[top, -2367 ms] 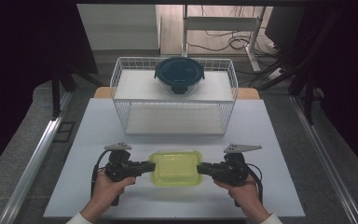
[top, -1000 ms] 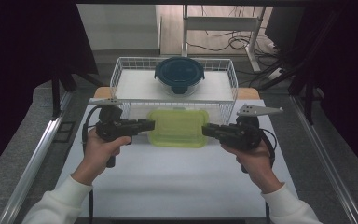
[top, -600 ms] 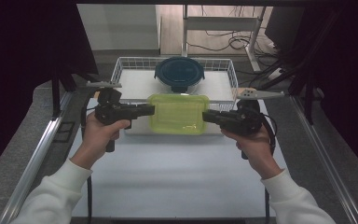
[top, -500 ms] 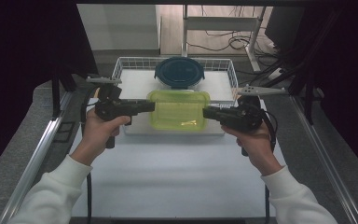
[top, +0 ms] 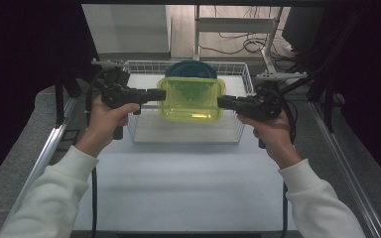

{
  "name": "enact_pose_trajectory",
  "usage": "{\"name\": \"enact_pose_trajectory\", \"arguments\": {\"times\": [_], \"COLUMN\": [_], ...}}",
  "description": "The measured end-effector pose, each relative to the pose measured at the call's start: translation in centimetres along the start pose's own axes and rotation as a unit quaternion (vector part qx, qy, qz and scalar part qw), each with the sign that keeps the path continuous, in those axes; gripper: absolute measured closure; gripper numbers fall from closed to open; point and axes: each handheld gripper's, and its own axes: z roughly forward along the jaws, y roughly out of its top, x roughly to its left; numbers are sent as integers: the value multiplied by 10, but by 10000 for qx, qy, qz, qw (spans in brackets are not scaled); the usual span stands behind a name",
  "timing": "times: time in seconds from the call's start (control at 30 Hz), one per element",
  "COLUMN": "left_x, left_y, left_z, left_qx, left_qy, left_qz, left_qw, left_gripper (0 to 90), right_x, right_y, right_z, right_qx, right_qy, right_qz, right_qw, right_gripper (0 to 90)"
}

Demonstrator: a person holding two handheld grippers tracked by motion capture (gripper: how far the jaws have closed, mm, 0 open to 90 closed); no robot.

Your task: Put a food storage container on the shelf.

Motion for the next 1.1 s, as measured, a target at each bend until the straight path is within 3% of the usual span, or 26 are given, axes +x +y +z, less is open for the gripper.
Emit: {"name": "enact_pose_trajectory", "arguments": {"times": [0.63,0.83,1.1], "left_x": [19,27,35], "left_y": [55,65,73], "left_z": [9,14,22], "left_qx": [38,-19,27], "left_qy": [-20,-62,-27], "left_qz": [-78,-237,-346], "left_qw": [10000,9997,9994], "left_gripper": [791,792,795], "right_x": [-29,-40,-49], "right_y": [47,60,65], "right_z": [7,11,16], "right_qx": [-90,-127,-109], "right_qy": [113,237,206], "right_qz": [334,540,697], "right_qw": [9993,9982,9973], "right_gripper": [801,803,803]}}
